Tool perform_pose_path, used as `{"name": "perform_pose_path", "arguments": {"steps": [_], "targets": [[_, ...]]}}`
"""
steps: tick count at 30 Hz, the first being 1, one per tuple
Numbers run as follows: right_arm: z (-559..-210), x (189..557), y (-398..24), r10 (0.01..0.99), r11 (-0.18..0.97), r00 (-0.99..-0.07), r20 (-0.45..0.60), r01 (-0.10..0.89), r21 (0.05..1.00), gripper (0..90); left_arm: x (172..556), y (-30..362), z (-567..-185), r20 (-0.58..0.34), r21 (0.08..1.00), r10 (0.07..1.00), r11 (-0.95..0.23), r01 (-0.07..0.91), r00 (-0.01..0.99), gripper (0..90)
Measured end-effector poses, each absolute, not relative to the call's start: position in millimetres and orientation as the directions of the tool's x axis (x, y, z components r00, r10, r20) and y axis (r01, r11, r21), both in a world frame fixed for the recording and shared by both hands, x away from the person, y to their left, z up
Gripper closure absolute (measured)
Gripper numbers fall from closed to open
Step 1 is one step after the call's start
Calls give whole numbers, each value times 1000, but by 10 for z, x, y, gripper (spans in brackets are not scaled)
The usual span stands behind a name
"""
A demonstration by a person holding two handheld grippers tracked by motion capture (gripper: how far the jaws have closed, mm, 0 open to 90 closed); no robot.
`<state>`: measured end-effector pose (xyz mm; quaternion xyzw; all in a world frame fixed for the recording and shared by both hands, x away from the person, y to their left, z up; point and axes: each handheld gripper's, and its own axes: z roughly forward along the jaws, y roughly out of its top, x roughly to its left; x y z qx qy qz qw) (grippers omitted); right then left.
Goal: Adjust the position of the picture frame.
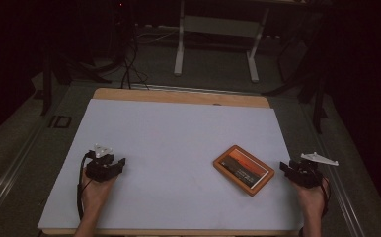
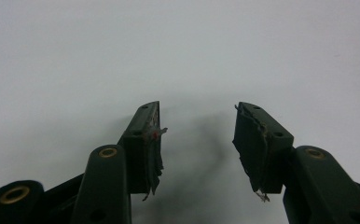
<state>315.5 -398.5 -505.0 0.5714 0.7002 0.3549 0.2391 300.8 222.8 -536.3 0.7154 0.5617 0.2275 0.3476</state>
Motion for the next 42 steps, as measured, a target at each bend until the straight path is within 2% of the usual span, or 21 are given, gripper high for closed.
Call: {"name": "perform_pose_path", "arguments": {"steps": [8,15,20,26,32,35,42], "targets": [[-4884,3094,-3897,951,56,-276,137,592,804,569,2967,2204,-5317,-81,766,939,-155,623,333,569],[-4773,3046,-3743,933,92,-333,137,589,803,603,2949,2191,-5304,-92,764,928,-166,623,360,588],[-4788,3035,-3660,920,109,-364,146,595,797,695,2933,2192,-5294,-96,768,925,-166,618,367,600],[-4803,2985,-3659,926,103,-350,142,595,797,900,2931,2198,-5296,-97,769,923,-167,617,371,600],[-4767,2922,-3605,921,128,-367,133,604,787,900,2920,2169,-5290,-85,772,918,-185,609,386,597],[-4767,2916,-3600,915,105,-369,165,613,783,822,2920,2162,-5289,-82,772,917,-190,607,391,594],[-4819,2932,-3578,906,72,-358,226,657,750,448,2922,2159,-5292,-79,770,917,-193,609,390,589]]}}
